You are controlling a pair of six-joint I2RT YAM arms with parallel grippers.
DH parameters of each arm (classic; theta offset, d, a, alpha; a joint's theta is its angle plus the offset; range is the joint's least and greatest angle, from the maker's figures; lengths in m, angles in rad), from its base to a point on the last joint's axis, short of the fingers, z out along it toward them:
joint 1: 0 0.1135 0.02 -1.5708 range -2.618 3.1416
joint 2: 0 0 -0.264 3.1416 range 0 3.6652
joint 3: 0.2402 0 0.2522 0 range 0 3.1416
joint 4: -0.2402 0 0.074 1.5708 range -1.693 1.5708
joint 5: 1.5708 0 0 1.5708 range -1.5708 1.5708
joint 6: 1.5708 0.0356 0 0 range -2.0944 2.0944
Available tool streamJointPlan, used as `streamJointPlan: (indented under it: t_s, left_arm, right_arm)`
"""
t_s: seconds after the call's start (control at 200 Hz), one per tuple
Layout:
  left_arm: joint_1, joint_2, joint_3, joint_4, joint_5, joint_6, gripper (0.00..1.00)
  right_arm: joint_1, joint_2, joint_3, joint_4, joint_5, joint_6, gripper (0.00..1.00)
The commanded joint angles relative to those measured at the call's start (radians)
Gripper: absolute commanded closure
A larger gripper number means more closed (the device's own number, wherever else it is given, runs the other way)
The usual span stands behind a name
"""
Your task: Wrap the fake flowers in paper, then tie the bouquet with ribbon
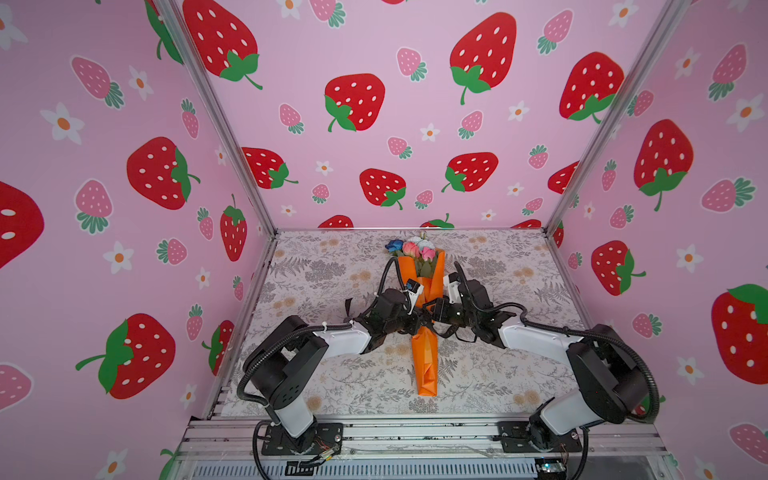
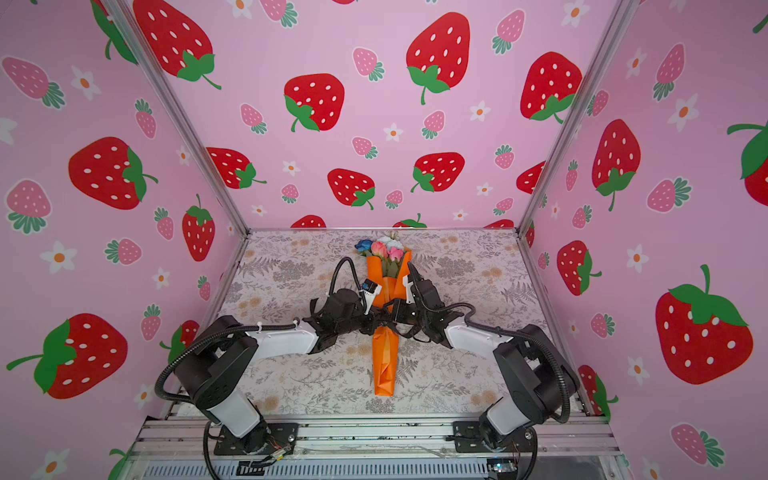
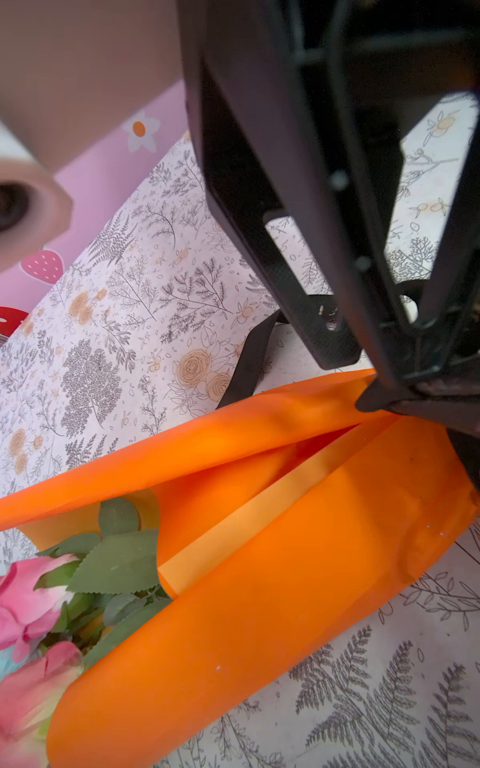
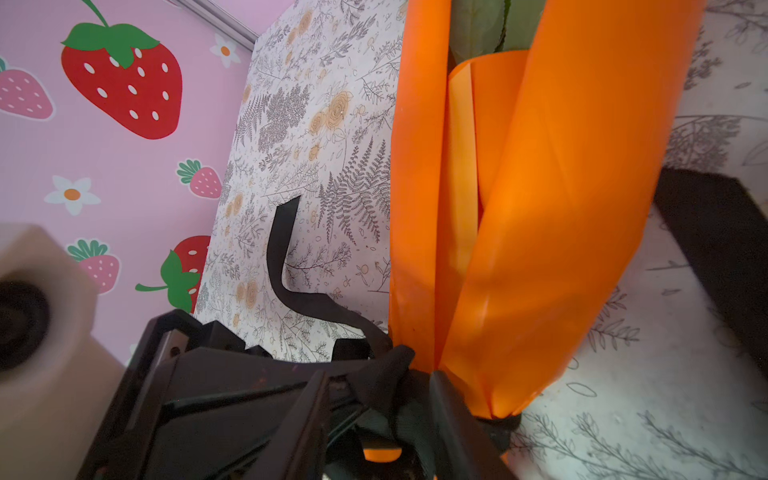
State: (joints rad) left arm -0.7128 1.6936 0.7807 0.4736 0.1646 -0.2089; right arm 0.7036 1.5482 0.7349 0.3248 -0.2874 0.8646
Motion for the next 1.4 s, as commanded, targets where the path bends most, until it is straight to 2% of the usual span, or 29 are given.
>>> streamJointPlan:
  t_s: [0.0, 0.195, 0.57, 0.645, 0.66, 0.69, 0.775, 0.905, 1.136, 1.391]
  left_arm:
    - [-0.002, 0.021, 0.006, 0.043, -0.006, -0.007, 1.00]
    - [-0.002, 0.021, -0.003, 0.056, 0.009, -0.012, 1.00]
    - [-0.002, 0.021, 0.001, 0.061, 0.004, -0.042, 1.00]
    - [0.005, 0.012, 0.006, 0.034, 0.001, -0.075, 1.00]
    - [0.007, 0.010, 0.006, 0.029, 0.003, -0.082, 0.97]
    - [0.013, 0.006, 0.004, 0.022, 0.010, -0.095, 0.83]
    - [0.031, -0.021, -0.018, 0.013, 0.030, -0.127, 0.59]
    - [0.046, -0.101, -0.069, -0.030, 0.018, -0.140, 0.36]
    - [0.080, -0.265, -0.180, -0.118, -0.008, -0.126, 0.30]
    - [0.122, -0.309, -0.249, -0.175, 0.119, -0.022, 0.31]
  right_arm:
    - [0.012, 0.034, -0.018, 0.073, -0.027, 0.039, 0.60]
    - [0.022, 0.075, -0.020, 0.125, -0.034, 0.063, 0.69]
    - [0.022, 0.067, -0.026, 0.086, 0.032, 0.064, 1.00]
    - [0.022, 0.056, -0.029, 0.076, 0.044, 0.058, 1.00]
    - [0.022, 0.053, -0.029, 0.075, 0.046, 0.057, 1.00]
    - [0.022, 0.049, -0.029, 0.071, 0.050, 0.053, 1.00]
    - [0.022, 0.037, -0.022, 0.050, 0.069, 0.035, 1.00]
    - [0.019, 0.017, -0.013, 0.021, 0.097, 0.013, 1.00]
    - [0.017, 0.009, 0.009, -0.006, 0.117, -0.012, 1.00]
    - [0.017, 0.007, 0.027, -0.012, 0.127, -0.032, 1.00]
